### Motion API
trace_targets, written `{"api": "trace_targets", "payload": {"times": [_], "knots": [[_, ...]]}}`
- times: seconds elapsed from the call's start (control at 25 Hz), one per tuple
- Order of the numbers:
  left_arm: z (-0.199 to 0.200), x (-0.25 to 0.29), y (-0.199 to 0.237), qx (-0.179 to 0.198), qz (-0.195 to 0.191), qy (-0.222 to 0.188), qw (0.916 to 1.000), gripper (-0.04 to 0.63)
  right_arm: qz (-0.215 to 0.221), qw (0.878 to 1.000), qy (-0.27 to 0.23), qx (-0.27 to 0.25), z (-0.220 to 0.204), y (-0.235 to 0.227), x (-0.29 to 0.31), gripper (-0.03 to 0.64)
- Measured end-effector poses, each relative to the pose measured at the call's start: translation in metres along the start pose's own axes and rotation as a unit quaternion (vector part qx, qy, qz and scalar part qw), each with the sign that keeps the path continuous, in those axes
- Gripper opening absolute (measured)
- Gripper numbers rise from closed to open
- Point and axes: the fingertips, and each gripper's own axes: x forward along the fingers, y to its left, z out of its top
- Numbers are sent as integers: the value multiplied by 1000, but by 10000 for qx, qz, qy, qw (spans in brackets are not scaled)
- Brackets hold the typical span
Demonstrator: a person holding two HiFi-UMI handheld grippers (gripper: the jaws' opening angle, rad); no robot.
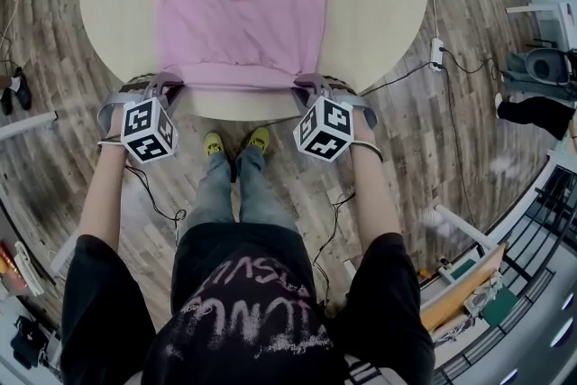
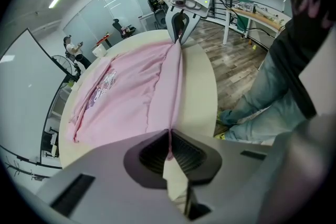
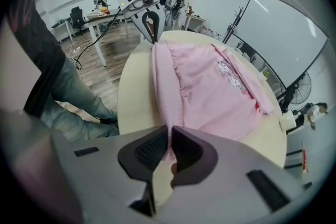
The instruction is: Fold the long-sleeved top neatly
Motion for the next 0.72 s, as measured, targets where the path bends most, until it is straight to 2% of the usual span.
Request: {"api": "trace_targets", "payload": {"times": [0.2,0.4,0.6,0.72], "knots": [[-2,-13,-18,-66,-185,-10,9998,26,127,9999,-55,55,1,11,-12,31],[-12,-11,-47,-188,-557,21,9983,26,439,9990,23,103,-6,36,-12,32],[-4,-26,-47,-212,-404,-151,9988,26,265,9995,-145,87,-5,40,-28,32],[-7,-19,-63,-129,-639,-87,9978,26,490,9987,-20,130,-11,50,-22,32]]}}
